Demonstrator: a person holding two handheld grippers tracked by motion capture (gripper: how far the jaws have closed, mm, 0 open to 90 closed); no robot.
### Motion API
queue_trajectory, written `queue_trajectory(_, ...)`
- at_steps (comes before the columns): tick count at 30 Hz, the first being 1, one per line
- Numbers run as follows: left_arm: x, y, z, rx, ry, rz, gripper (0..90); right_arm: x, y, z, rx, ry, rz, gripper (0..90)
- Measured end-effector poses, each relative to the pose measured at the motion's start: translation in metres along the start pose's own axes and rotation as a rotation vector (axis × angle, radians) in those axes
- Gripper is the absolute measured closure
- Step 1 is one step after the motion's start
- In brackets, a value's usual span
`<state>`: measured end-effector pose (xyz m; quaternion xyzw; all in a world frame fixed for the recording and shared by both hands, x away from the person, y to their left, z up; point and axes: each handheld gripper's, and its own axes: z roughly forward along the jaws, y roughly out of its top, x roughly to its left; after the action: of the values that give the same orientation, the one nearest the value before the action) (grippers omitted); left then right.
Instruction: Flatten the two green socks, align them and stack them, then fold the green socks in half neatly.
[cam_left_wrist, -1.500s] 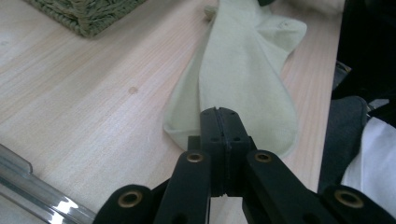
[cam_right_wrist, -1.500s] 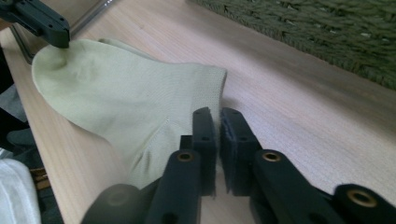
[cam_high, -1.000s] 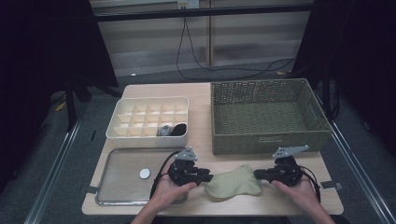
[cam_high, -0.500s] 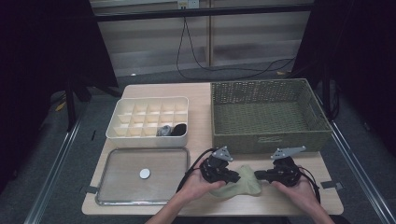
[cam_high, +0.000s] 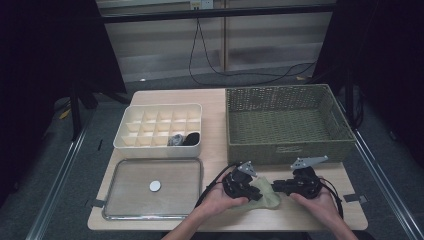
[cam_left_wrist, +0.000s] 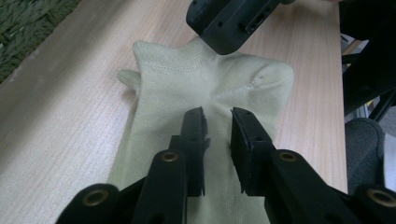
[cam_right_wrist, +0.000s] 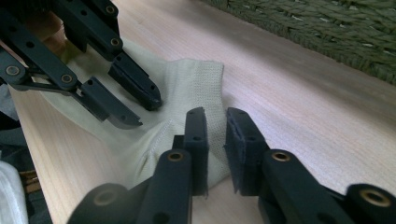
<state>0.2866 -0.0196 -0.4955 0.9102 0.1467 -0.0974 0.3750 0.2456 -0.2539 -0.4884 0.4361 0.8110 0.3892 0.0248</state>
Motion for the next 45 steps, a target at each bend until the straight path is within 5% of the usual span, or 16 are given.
queue_trajectory(4,-0.002,0.002,0.0,0.027,0.026,0.031,76.7,-0.002,0.0,-0.001,-0.01,-0.018,0.011,68.1)
queue_trajectory(15,-0.002,0.002,0.001,0.019,0.009,0.031,73.6,0.001,0.0,0.007,0.044,-0.037,-0.002,57.4)
queue_trajectory(22,0.001,0.001,0.001,0.006,-0.011,0.031,73.9,0.003,0.001,0.009,0.067,-0.029,-0.027,68.5)
queue_trajectory(33,-0.003,0.002,0.001,0.016,0.017,0.059,74.4,0.012,0.001,0.014,0.065,-0.057,-0.07,81.0)
queue_trajectory(42,-0.004,0.0,0.0,0.007,0.037,0.059,74.4,0.006,0.0,0.012,0.055,-0.003,0.015,82.7)
queue_trajectory(45,-0.004,0.001,-0.003,0.038,0.07,0.06,76.9,0.004,0.001,0.008,0.033,0.008,0.028,82.7)
